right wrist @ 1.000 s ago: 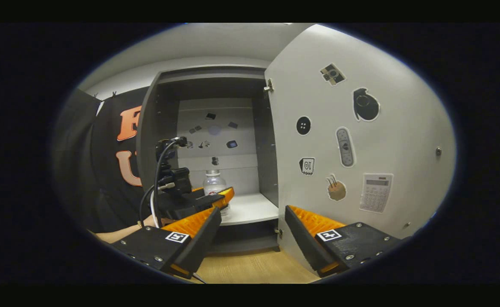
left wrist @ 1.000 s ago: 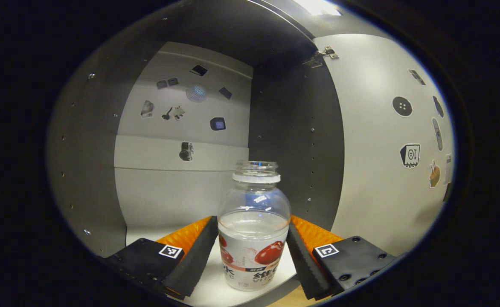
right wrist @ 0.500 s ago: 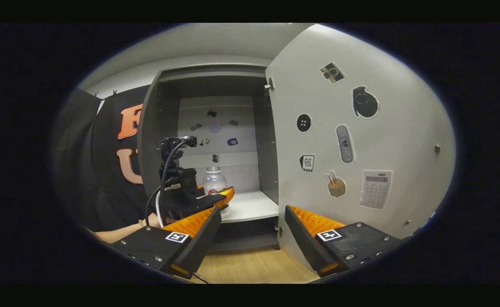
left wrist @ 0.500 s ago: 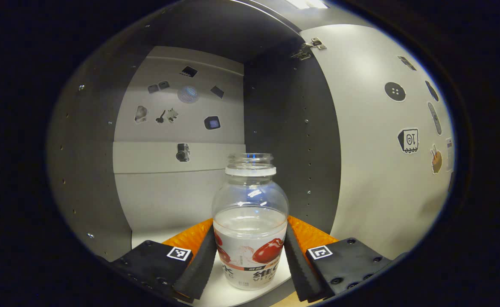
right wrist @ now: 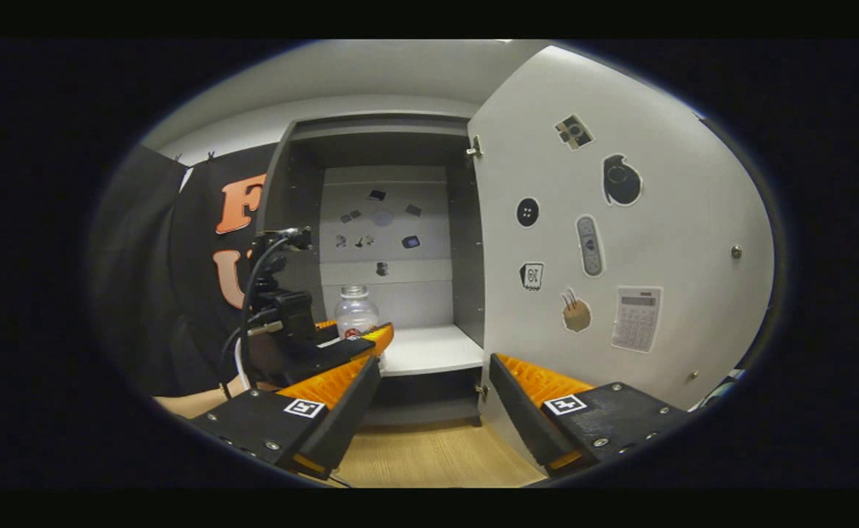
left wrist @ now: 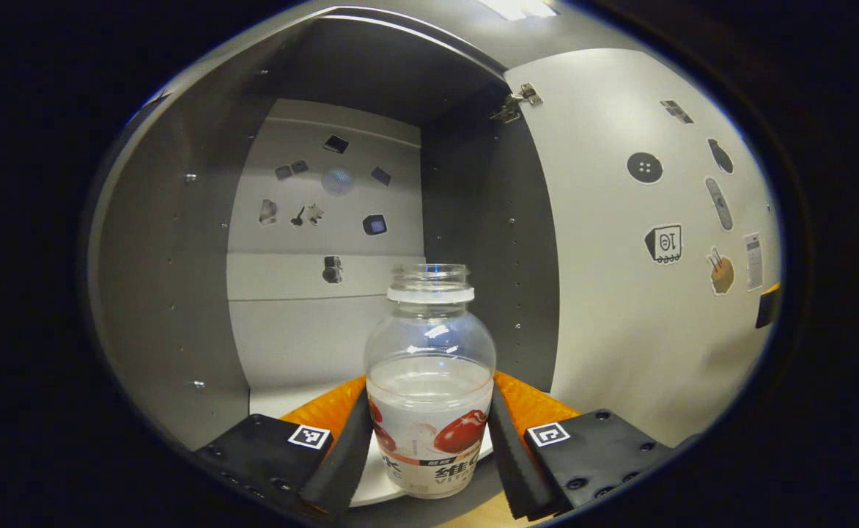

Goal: Open the cabinet door with the right hand, grasp the bottle in the cabinet with the left hand and place it on the coaster, then close the cabinet door with the right hand.

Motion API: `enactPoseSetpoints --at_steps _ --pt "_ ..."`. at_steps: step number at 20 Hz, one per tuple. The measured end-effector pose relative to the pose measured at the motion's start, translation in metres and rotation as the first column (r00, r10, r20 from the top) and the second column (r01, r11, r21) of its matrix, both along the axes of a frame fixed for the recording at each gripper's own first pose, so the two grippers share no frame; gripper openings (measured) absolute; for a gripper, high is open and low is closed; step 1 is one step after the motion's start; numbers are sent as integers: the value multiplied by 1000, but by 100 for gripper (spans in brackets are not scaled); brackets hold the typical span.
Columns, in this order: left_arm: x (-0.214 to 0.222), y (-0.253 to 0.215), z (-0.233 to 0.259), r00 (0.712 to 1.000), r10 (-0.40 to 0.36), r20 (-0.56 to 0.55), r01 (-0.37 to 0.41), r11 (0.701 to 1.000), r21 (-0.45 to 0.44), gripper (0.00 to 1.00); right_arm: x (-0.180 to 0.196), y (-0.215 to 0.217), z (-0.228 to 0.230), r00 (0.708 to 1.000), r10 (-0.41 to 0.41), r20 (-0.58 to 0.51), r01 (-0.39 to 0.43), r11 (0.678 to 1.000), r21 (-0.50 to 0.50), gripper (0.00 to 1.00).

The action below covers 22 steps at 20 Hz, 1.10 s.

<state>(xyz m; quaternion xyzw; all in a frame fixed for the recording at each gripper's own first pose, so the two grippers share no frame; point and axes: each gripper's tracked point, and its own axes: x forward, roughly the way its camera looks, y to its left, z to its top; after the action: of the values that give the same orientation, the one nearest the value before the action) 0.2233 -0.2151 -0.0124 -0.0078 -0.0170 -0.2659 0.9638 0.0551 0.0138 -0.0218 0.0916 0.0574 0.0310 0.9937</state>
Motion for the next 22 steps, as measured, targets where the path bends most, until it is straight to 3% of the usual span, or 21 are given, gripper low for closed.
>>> enactPoseSetpoints --at_steps 2,3,5,13,15,16,18,19,22 --pt "-19 14 0 1000 26 14 -26 1000 -4 82 -7 6 -4 1000 28 -6 -28 1000 -4 93" --pt "-29 20 0 999 39 21 -38 999 -4 82 -9 10 -4 999 47 -5 -47 999 -3 98" --pt "-49 33 -1 997 66 36 -66 998 3 82 -17 17 -4 996 87 -3 -87 996 7 93" --pt "-131 110 -44 972 233 -20 -233 972 9 83 -43 35 -9 976 217 26 -218 976 19 93" --pt "-147 127 -59 965 258 -34 -258 966 4 83 -45 35 -9 976 214 48 -215 977 7 98" --pt "-155 135 -66 964 265 -37 -265 964 -1 83 -45 35 -11 977 205 57 -205 979 -3 93" --pt "-168 146 -81 962 268 -43 -269 963 -14 83 -45 36 -16 982 177 69 -177 984 -10 93" --pt "-174 152 -90 962 269 -50 -270 963 -19 83 -46 38 -21 984 168 66 -168 986 -3 98" --pt "-192 162 -123 960 271 -65 -273 962 -17 83 -50 41 -31 990 128 64 -131 991 37 93"
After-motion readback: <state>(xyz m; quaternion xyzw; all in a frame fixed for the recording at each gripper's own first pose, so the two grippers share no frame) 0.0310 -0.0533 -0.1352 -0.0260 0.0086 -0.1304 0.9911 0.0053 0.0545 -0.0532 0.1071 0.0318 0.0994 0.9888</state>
